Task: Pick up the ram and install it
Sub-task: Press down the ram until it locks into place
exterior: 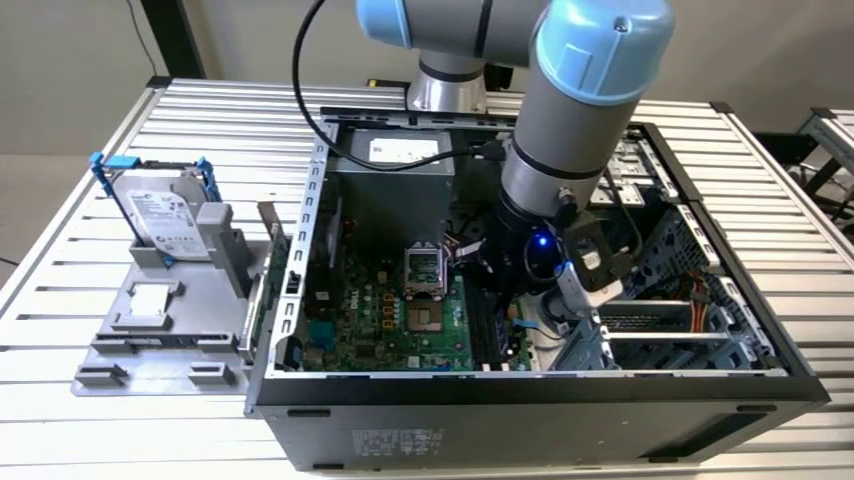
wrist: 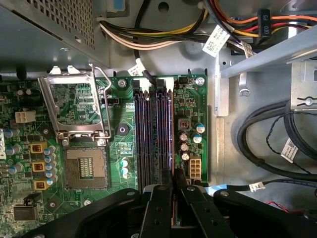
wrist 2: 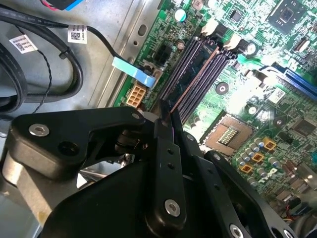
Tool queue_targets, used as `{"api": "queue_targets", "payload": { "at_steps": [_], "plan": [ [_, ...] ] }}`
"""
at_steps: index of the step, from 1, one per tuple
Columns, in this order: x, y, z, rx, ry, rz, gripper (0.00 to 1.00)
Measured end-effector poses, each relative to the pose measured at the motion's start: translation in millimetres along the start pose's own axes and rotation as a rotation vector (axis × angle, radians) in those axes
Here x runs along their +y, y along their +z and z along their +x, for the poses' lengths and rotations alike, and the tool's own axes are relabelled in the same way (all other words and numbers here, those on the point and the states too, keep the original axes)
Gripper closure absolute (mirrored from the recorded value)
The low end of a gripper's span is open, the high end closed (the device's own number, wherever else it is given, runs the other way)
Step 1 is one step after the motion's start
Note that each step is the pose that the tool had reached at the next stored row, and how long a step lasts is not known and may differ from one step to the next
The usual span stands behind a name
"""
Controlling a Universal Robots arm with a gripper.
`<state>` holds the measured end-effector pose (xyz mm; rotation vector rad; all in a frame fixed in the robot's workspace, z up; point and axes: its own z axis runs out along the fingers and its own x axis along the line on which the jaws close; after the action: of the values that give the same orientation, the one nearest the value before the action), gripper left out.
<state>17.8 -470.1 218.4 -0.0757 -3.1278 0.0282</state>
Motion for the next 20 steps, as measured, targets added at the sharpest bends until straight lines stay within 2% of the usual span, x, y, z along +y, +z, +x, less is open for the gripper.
{"api": "queue_targets", "payload": {
  "at_steps": [5,9,12,14,16,20],
  "plan": [
    [0.0,-0.1,-0.6,-0.0005,-0.027,0.0006,1.00],
    [0.0,0.1,-0.6,-0.0004,-0.028,-0.0017,1.00],
    [-0.3,1.0,-0.6,0.0000,-0.028,-0.0082,1.00],
    [0.1,2.7,-0.7,0.0002,-0.028,-0.0198,1.00],
    [0.1,4.2,-0.7,0.0004,-0.028,-0.0268,1.00],
    [-0.1,4.7,-0.7,0.0005,-0.028,-0.0290,1.00]
  ]
}}
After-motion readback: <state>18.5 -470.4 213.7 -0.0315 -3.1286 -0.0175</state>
